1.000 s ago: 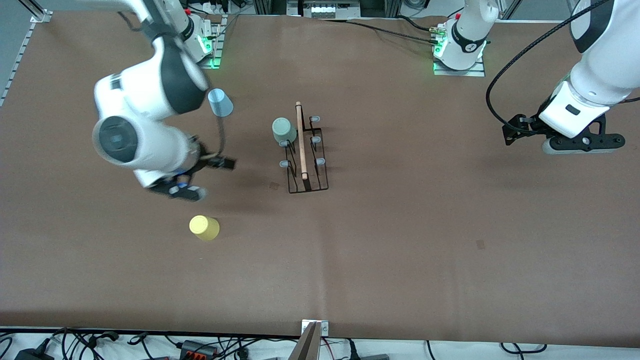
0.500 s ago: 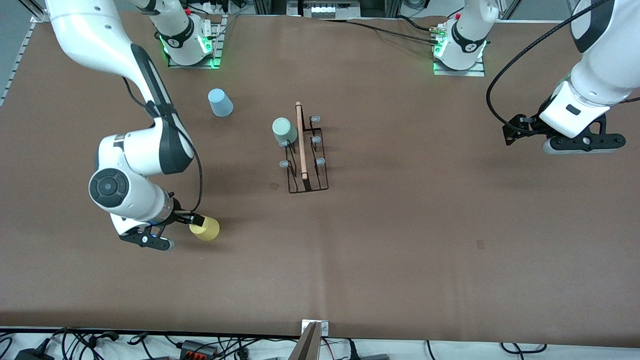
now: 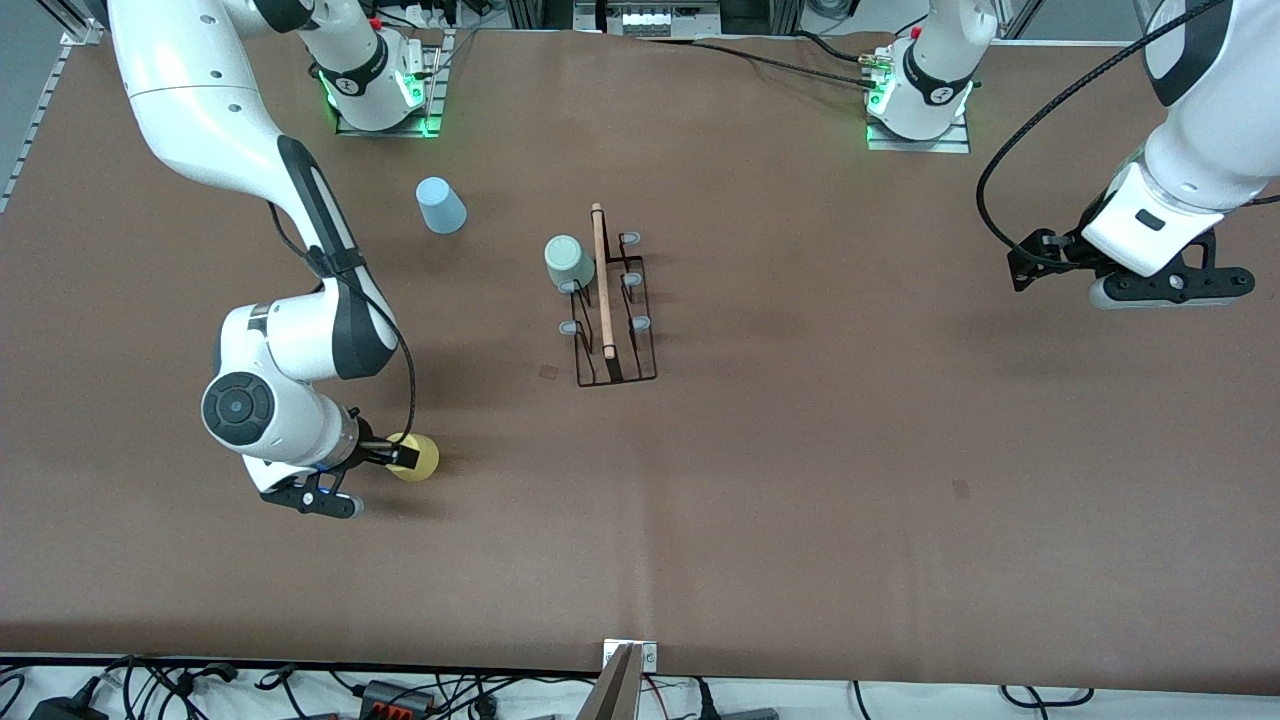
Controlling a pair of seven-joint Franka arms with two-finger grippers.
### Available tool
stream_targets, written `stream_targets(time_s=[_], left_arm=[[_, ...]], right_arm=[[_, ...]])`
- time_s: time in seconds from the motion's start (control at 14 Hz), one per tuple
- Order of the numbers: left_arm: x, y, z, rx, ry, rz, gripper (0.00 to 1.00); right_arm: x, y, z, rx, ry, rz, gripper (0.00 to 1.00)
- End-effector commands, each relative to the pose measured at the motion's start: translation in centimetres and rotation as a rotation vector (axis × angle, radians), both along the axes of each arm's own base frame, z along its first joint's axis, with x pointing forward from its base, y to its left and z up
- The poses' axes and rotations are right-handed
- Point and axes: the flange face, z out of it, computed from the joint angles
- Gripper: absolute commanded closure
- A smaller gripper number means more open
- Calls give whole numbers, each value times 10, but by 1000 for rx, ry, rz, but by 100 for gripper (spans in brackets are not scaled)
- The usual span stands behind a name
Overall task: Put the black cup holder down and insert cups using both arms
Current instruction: 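Grasp the yellow cup with the right gripper and lift it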
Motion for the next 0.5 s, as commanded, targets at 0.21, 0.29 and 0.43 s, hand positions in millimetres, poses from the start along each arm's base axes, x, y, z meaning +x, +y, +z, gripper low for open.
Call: stream_targets(time_s=[0.21, 0.29, 0.43], left_arm=[[-2, 7, 6, 6, -9, 11, 0], [-2, 9, 6, 6, -9, 11, 0], [-1, 8, 5, 6, -7, 8, 0]], right_arm=[[10, 6, 8, 27, -16, 39, 0], [8, 10, 2, 26, -6, 88, 0], [7, 7, -14, 23, 18, 132, 0]])
